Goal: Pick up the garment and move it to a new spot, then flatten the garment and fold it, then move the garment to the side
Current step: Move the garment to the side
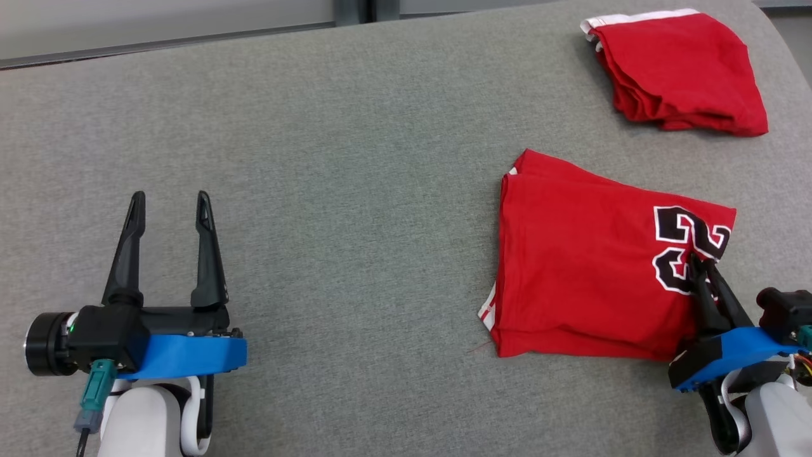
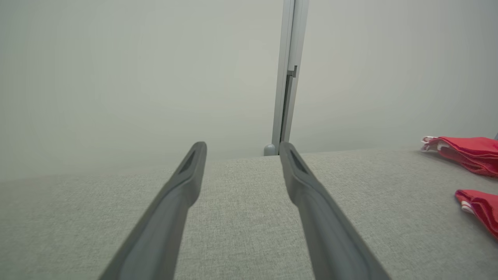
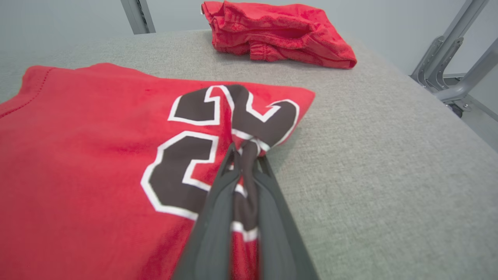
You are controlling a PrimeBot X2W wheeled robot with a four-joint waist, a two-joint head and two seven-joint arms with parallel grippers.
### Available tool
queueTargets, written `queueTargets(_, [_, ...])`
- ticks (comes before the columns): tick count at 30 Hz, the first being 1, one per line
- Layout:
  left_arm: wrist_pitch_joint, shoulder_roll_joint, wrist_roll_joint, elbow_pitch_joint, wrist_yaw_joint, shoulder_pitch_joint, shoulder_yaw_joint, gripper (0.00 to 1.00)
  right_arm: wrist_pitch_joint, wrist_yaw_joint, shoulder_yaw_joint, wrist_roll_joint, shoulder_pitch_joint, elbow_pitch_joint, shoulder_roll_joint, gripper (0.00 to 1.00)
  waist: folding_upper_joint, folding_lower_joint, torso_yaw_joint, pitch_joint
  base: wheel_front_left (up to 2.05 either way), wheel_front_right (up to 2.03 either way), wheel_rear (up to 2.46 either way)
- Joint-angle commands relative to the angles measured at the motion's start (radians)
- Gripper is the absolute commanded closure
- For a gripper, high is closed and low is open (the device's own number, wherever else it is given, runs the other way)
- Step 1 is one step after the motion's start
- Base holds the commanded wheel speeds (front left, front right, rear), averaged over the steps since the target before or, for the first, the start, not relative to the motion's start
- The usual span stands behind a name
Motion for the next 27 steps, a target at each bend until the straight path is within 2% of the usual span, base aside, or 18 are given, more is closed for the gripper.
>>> queueTargets(1, [-0.002, 0.01, 0.005, -0.005, 0.0, -0.018, 0.01, 0.0, 0.0, 0.0, 0.001, -0.01, -0.002, -0.022, -0.002, 1.0, 0.0, -0.0001, -0.031, 0.027, 0.0, 0.0, 0.0])
queueTargets(5, [-0.002, 0.017, 0.008, -0.005, -0.004, -0.026, 0.016, 0.0, 0.0, 0.0, 0.02, -0.03, -0.035, -0.076, 0.002, 1.0, 0.0, -0.0001, -0.043, 0.032, 0.0, 0.0, 0.0])
queueTargets(11, [-0.002, 0.017, 0.011, -0.009, -0.009, -0.033, 0.014, 0.0, 0.0, 0.0, 0.115, -0.072, -0.157, -0.113, -0.045, 1.0, 0.0, -0.0001, -0.032, 0.039, 0.0, 0.0, 0.0])
queueTargets(18, [-0.002, 0.009, 0.016, -0.019, -0.017, -0.067, -0.008, 0.0, 0.051, 0.0, 0.219, -0.081, -0.397, -0.082, -0.165, 1.0, 0.0, -0.0001, 0.013, 0.091, 0.0, 0.0, 0.0])
queueTargets(23, [-0.002, 0.007, 0.019, -0.039, -0.019, -0.1, -0.016, 0.0, 0.097, 0.0, 0.239, -0.055, -0.545, -0.01, -0.25, 1.0, 0.0, -0.0001, 0.045, 0.148, 0.0, 0.0, 0.0])
queueTargets(27, [-0.002, 0.009, 0.026, -0.066, -0.018, -0.117, -0.019, 0.0, 0.114, 0.0, 0.223, -0.026, -0.629, 0.065, -0.343, 1.0, 0.0, -0.0001, 0.06, 0.193, 0.0, 0.0, 0.0])
